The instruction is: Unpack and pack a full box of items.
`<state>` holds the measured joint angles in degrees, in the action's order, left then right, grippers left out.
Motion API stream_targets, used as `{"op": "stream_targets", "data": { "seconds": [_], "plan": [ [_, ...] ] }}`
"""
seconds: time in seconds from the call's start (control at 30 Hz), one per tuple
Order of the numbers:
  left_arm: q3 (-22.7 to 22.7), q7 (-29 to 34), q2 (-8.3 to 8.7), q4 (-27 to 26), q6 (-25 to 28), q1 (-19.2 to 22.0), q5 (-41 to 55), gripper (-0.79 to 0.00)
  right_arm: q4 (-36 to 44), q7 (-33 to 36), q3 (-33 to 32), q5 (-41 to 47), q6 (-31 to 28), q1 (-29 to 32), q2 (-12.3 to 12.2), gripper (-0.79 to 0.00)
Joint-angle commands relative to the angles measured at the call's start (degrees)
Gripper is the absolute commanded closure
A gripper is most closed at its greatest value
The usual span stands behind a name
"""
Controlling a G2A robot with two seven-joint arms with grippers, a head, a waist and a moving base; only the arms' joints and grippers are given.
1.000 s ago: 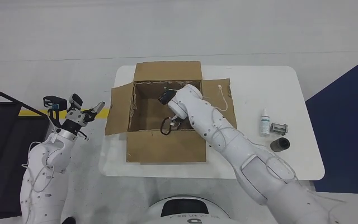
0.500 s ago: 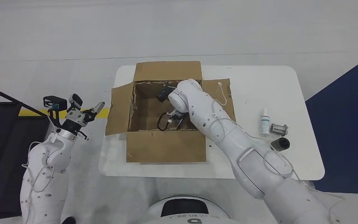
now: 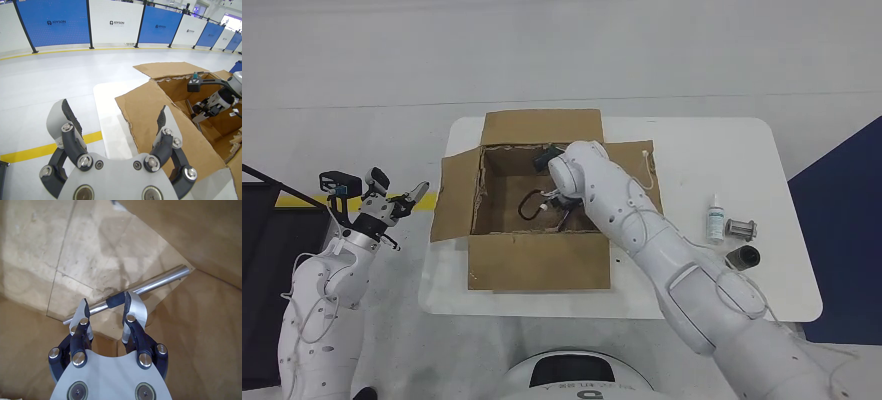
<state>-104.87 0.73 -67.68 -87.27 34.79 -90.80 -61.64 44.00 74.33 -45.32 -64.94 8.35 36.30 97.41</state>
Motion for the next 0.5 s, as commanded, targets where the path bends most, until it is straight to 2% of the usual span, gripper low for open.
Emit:
{"op": "stream_targets", "data": {
  "seconds": [0.0,0.1,0.2,0.47],
  "plan": [
    [0.0,0.0,0.0,0.0,0.0,0.0,0.0,-0.785,-0.1,-0.9,-0.4,0.1,2.9,0.4,0.1,-0.486],
    [0.0,0.0,0.0,0.0,0.0,0.0,0.0,-0.785,0.2,-1.4,-0.4,-0.7,6.9,1.2,0.2,-0.474],
    [0.0,0.0,0.0,0.0,0.0,0.0,0.0,-0.785,0.4,-1.7,-0.4,-1.0,8.7,1.8,0.4,-0.422],
    [0.0,0.0,0.0,0.0,0.0,0.0,0.0,-0.785,1.4,-5.7,-0.7,-2.6,19.7,4.2,1.0,-0.382]
  ]
}}
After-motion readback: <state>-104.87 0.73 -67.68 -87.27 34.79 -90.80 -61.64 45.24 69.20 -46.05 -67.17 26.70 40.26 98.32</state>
